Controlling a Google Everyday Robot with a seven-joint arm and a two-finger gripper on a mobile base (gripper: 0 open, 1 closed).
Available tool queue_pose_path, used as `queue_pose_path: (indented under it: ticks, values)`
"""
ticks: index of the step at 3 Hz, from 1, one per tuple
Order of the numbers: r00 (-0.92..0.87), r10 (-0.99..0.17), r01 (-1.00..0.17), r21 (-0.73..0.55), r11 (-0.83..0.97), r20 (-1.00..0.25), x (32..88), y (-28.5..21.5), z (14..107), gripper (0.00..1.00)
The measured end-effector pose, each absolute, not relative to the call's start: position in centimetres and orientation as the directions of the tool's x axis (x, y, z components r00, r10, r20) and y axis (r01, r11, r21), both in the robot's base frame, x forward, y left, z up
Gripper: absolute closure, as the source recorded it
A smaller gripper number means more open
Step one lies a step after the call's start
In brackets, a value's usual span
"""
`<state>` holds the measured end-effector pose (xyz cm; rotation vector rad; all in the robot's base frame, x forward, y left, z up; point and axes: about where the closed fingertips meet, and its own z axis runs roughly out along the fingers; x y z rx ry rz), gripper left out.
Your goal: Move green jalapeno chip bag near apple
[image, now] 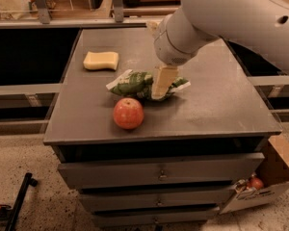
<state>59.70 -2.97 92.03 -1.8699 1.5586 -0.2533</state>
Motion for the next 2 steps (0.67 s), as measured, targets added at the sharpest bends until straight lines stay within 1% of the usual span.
queue_pose_path:
  ticks: [1, 2]
  values:
    - [0.263, -0.927, -0.795, -0.605, -0.052, -0.266, 59.68, -2.97, 92.06, 0.00]
    - [0.303, -0.918, -0.794, -0.601, -0.095, -0.255, 59.23, -2.97, 92.81, 0.00]
